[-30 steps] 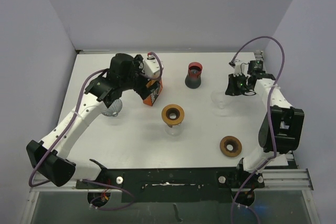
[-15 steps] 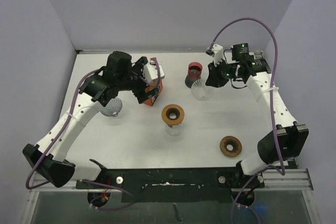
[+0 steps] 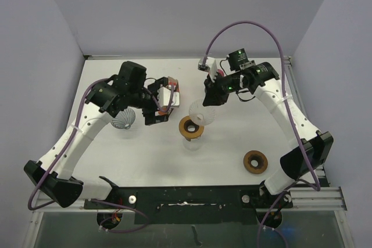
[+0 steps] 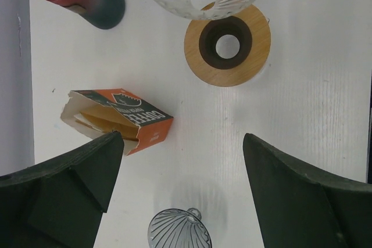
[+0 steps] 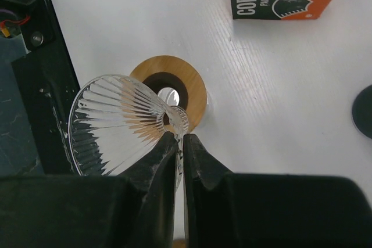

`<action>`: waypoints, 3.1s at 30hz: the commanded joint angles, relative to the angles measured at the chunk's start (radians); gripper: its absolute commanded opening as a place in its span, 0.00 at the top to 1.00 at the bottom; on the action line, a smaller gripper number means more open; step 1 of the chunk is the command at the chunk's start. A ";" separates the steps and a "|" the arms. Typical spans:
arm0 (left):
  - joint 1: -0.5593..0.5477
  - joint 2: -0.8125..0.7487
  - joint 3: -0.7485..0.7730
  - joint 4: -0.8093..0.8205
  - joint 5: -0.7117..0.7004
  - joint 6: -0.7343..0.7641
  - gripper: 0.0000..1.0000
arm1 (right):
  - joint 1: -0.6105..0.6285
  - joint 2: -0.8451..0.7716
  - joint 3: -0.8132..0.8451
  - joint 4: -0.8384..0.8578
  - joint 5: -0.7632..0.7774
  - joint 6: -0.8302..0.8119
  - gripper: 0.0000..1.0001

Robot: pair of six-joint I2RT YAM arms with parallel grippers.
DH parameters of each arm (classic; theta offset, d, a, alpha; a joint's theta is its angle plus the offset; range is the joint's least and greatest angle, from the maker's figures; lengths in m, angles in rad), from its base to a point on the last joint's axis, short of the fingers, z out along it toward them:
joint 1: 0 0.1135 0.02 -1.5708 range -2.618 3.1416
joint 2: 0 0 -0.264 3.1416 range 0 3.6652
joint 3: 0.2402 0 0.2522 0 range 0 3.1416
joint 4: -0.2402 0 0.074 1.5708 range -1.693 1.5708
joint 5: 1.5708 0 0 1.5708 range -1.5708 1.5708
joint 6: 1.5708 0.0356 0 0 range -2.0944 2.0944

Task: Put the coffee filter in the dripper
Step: Place the coffee dripper in the dripper holder.

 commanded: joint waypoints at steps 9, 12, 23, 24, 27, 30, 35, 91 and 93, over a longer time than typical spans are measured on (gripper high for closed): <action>0.006 -0.046 0.007 -0.082 0.104 0.121 0.19 | 0.104 0.103 0.067 0.003 -0.047 -0.002 1.00; 0.004 -0.054 -0.007 -0.086 0.125 0.125 0.21 | 0.109 0.120 0.065 0.007 -0.042 -0.001 1.00; -0.070 -0.031 -0.043 -0.088 0.093 0.151 0.29 | 0.114 0.166 0.060 0.002 -0.015 0.004 1.00; -0.092 -0.022 -0.038 -0.087 0.081 0.158 0.30 | 0.115 0.169 0.059 0.000 -0.013 0.004 1.00; -0.139 0.014 -0.018 -0.107 0.045 0.203 0.31 | 0.116 0.172 0.056 -0.004 -0.008 0.004 1.00; -0.191 0.050 -0.002 -0.114 0.018 0.234 0.33 | 0.117 0.175 0.046 -0.007 -0.006 0.004 1.00; -0.266 0.101 0.000 -0.112 -0.048 0.267 0.34 | 0.120 0.177 0.038 -0.010 -0.002 0.004 1.00; -0.391 0.185 -0.048 0.015 -0.326 0.225 0.87 | 0.150 0.152 0.054 -0.027 0.081 -0.022 0.71; -0.392 0.183 -0.054 0.015 -0.324 0.230 0.87 | 0.151 0.151 0.053 -0.027 0.087 -0.022 0.72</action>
